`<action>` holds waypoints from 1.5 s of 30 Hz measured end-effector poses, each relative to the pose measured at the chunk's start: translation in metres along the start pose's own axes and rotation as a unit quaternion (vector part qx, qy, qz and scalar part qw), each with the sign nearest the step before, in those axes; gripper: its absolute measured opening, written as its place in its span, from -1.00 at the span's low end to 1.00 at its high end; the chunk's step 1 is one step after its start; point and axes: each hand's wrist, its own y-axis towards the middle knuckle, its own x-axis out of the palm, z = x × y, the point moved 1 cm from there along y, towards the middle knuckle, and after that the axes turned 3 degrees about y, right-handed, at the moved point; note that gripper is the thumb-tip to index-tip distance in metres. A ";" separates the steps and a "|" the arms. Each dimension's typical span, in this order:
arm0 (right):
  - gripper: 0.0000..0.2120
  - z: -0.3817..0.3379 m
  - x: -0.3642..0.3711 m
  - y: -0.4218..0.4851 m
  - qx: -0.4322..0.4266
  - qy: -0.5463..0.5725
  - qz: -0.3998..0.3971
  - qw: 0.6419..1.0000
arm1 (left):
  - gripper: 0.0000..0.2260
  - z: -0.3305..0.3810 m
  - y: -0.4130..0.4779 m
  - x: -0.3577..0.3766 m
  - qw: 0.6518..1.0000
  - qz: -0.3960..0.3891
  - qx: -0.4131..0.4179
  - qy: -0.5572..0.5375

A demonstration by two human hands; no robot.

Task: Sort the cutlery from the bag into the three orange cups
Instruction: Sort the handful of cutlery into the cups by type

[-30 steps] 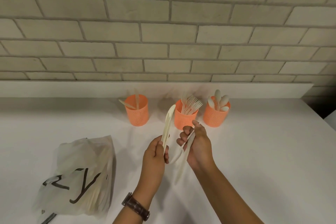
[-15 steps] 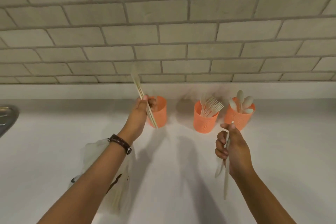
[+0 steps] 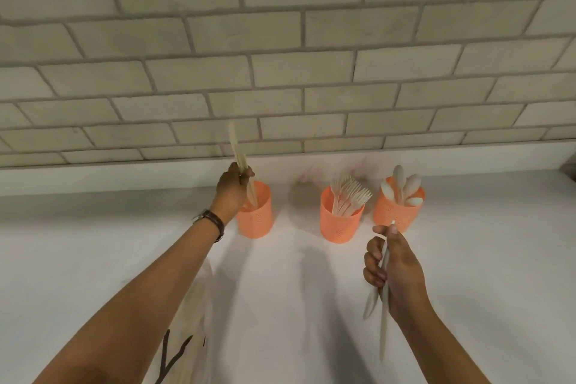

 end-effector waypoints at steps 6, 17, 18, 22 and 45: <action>-0.67 -0.001 0.005 -0.004 0.031 0.054 0.009 0.998 | -0.43 -0.005 -0.023 -0.010 0.970 0.078 0.022 0.227; -0.72 -0.016 0.015 -0.019 0.044 0.152 -0.024 0.987 | -0.79 0.070 -0.169 0.006 0.974 -0.077 0.198 -0.079; -0.73 -0.017 0.016 -0.021 0.046 0.164 -0.039 0.985 | -0.81 0.072 -0.180 0.014 0.969 -0.102 0.205 -0.090; -0.72 -0.020 0.014 -0.030 0.053 0.169 -0.107 0.978 | -0.81 0.079 -0.204 0.027 0.962 -0.114 0.221 -0.113; -0.46 -0.023 -0.033 -0.028 0.034 -0.148 0.064 0.986 | -0.93 0.136 -0.139 0.022 0.954 0.012 0.164 -0.250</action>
